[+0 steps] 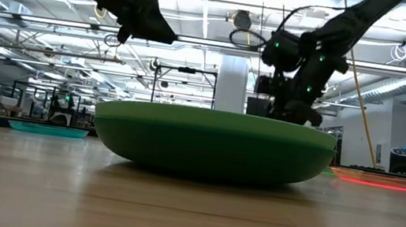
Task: Stack plastic plates
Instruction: Stack the blue plate on the pink plate
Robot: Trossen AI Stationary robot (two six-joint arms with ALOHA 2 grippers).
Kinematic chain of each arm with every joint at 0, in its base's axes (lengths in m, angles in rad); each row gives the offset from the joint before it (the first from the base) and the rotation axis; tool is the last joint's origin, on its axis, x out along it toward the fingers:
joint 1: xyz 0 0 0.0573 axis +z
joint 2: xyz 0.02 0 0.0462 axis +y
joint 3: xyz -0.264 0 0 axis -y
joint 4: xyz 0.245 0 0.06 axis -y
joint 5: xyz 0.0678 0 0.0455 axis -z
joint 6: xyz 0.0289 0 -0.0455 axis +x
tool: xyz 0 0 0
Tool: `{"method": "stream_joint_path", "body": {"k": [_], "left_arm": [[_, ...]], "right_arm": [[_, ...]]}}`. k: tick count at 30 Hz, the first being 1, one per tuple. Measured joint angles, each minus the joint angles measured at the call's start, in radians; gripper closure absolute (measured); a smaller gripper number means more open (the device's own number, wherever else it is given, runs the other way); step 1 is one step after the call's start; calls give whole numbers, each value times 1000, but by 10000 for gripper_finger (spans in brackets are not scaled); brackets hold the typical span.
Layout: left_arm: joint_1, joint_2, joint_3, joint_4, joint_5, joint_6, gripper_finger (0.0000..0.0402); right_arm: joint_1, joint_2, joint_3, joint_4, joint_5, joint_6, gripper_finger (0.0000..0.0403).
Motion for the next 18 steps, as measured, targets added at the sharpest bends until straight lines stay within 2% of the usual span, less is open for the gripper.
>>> {"method": "stream_joint_path", "body": {"k": [7, 11, 15, 18], "left_arm": [[0, 0, 0, -1, -1, 31, 321], [0, 0, 0, 0, -1, 34, 321], [0, 0, 0, 4, -1, 35, 321], [0, 0, 0, 4, -2, 38, 321]], "right_arm": [[-19, 79, 0, 64, 2, 23, 287], [-20, 88, 0, 83, 5, 32, 324], [-19, 83, 0, 93, 9, 32, 381], [-16, 73, 2, 96, 27, 19, 391]]}}
